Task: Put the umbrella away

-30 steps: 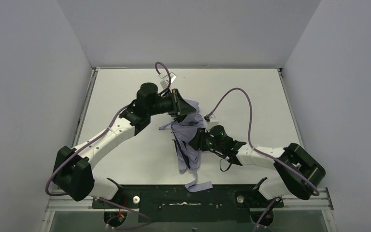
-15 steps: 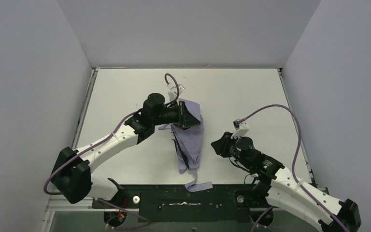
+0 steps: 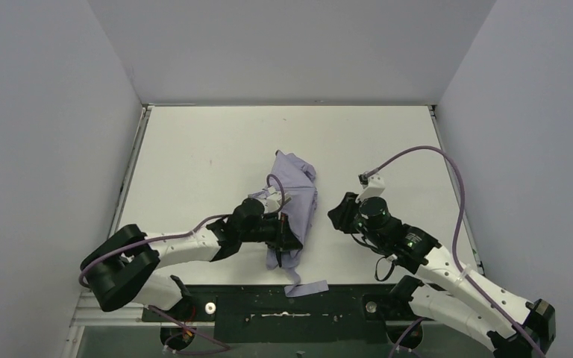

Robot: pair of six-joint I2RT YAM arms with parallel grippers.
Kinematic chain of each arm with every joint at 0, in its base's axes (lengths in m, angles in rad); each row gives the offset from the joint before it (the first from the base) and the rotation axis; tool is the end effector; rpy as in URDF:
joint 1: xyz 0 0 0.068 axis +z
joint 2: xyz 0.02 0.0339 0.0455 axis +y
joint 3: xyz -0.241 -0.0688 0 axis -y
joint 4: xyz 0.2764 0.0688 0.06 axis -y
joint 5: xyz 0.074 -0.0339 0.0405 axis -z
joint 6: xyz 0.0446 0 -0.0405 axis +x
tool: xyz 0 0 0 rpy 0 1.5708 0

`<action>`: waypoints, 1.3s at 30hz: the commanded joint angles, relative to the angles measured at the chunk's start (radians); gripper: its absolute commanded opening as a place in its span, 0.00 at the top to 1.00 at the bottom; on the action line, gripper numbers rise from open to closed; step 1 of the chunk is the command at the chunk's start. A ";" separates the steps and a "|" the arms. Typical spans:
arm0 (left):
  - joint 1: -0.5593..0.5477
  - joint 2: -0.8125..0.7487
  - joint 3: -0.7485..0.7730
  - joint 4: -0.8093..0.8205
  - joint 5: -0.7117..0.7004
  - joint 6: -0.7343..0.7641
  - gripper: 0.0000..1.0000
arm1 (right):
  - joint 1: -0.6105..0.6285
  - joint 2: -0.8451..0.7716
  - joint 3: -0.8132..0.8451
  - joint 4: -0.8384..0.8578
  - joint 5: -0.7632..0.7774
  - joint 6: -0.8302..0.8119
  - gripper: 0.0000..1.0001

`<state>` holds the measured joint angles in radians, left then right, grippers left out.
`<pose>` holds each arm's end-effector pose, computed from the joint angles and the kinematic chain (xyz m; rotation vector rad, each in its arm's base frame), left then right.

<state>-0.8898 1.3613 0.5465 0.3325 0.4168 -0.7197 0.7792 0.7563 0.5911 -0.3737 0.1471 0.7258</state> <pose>0.1779 -0.2482 0.1360 0.4909 2.2770 -1.3465 0.1672 0.1560 0.2320 0.0330 2.1933 0.7317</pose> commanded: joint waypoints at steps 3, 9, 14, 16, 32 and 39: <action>-0.031 0.134 -0.103 0.382 -0.017 -0.060 1.00 | -0.005 0.105 0.084 0.145 -0.135 -0.003 0.80; -0.045 0.265 -0.149 0.567 -0.017 -0.118 1.00 | -0.003 0.217 0.073 0.297 -0.285 0.065 0.90; -0.046 0.288 -0.166 0.595 -0.030 -0.128 1.00 | 0.000 0.283 0.001 0.490 -0.313 0.149 0.94; -0.047 0.283 -0.168 0.590 -0.035 -0.122 1.00 | 0.003 0.327 -0.025 0.563 -0.319 0.173 0.95; -0.075 0.103 -0.199 0.398 -0.118 -0.070 1.00 | 0.037 0.676 -0.158 0.922 -0.307 0.247 1.00; -0.086 -0.182 -0.168 0.024 -0.218 0.038 1.00 | 0.040 0.855 -0.224 1.076 -0.288 0.242 1.00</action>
<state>-0.9604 1.3357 0.3386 0.5629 0.2386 -0.7631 0.8211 1.5364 0.4023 0.5678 -0.1913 0.9852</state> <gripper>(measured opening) 0.003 0.028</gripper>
